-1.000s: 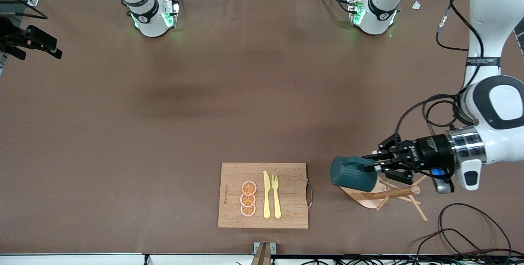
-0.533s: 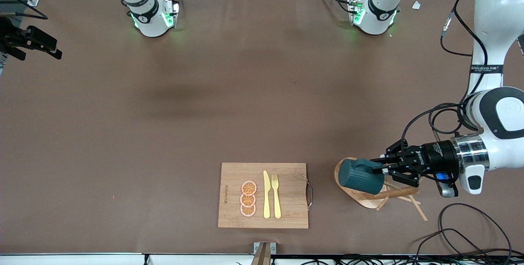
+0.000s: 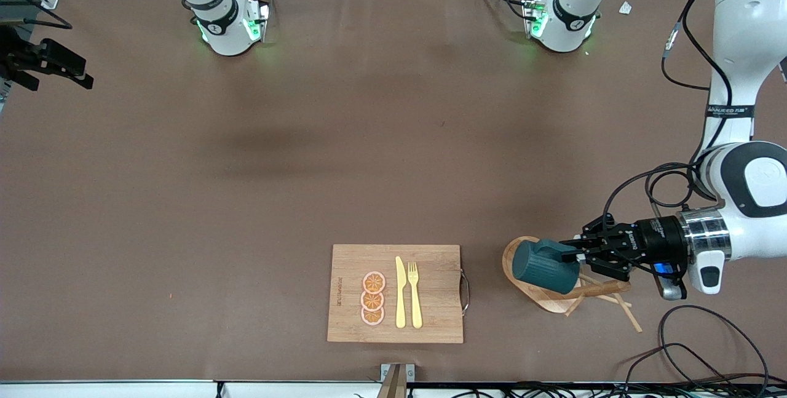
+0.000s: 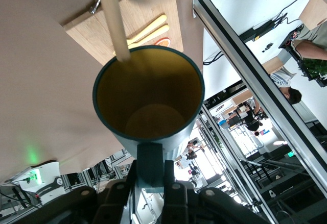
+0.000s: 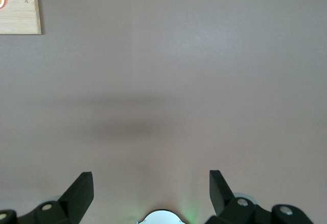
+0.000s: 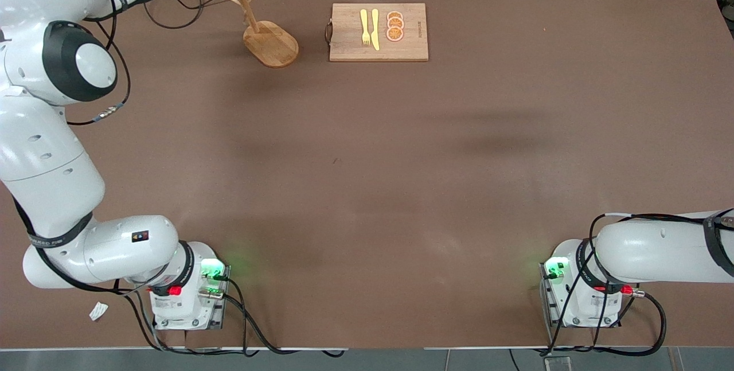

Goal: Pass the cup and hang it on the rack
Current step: 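Hook the mug handle onto a rack peg with the left gripper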

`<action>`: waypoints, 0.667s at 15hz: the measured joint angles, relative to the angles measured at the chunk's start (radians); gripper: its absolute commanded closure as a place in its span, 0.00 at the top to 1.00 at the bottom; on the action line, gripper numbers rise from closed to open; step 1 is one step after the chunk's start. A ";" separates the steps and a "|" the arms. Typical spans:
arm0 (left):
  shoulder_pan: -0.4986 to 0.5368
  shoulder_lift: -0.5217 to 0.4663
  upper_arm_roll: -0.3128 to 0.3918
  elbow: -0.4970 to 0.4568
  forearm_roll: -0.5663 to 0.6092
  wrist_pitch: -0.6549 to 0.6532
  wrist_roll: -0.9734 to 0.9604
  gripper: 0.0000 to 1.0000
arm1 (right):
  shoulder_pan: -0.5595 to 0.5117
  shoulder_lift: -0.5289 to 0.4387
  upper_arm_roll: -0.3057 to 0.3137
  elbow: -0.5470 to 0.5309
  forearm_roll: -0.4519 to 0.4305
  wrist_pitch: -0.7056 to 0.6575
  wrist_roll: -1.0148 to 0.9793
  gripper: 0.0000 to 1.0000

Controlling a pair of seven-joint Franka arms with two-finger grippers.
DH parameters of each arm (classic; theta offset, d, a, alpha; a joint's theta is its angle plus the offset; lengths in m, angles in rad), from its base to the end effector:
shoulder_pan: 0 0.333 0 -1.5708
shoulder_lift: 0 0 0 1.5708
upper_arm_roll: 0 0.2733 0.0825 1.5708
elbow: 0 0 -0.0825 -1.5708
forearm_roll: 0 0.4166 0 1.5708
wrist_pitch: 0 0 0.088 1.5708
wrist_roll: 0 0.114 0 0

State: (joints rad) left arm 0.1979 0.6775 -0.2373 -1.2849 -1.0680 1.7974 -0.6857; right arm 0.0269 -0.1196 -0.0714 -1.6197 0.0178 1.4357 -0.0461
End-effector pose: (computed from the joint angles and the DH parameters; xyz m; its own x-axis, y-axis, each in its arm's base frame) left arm 0.7391 -0.0697 0.3502 0.5232 0.3531 -0.7756 0.8510 -0.1670 0.4980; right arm 0.5391 -0.0238 0.6064 0.9980 0.0051 -0.0633 0.0033 -0.9996 -0.0292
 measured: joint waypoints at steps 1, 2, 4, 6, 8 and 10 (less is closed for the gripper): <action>0.011 0.003 0.000 0.000 0.000 -0.013 0.013 0.00 | 0.000 0.000 0.000 0.000 0.000 0.000 0.000 1.00; 0.019 0.005 0.000 0.000 0.000 -0.026 0.021 0.00 | 0.000 0.000 0.000 0.000 0.000 0.000 0.000 1.00; 0.030 0.006 0.000 0.000 0.000 -0.038 0.037 0.00 | 0.000 0.000 0.001 0.000 0.000 0.000 0.000 1.00; 0.036 0.006 0.000 0.000 0.000 -0.048 0.082 0.00 | 0.000 0.000 0.001 0.000 0.000 0.000 0.000 1.00; 0.044 0.010 0.003 -0.001 0.000 -0.057 0.115 0.00 | 0.000 0.000 0.001 0.000 0.000 0.000 0.000 1.00; 0.054 0.017 0.005 -0.001 0.000 -0.067 0.139 0.00 | 0.000 0.000 0.001 0.000 0.000 0.000 0.000 1.00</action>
State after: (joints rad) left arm 0.2517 0.6943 -0.2327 -1.2855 -1.0680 1.7302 -0.5466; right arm 0.0269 -0.1196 -0.0704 -1.6197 0.0178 1.4357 -0.0463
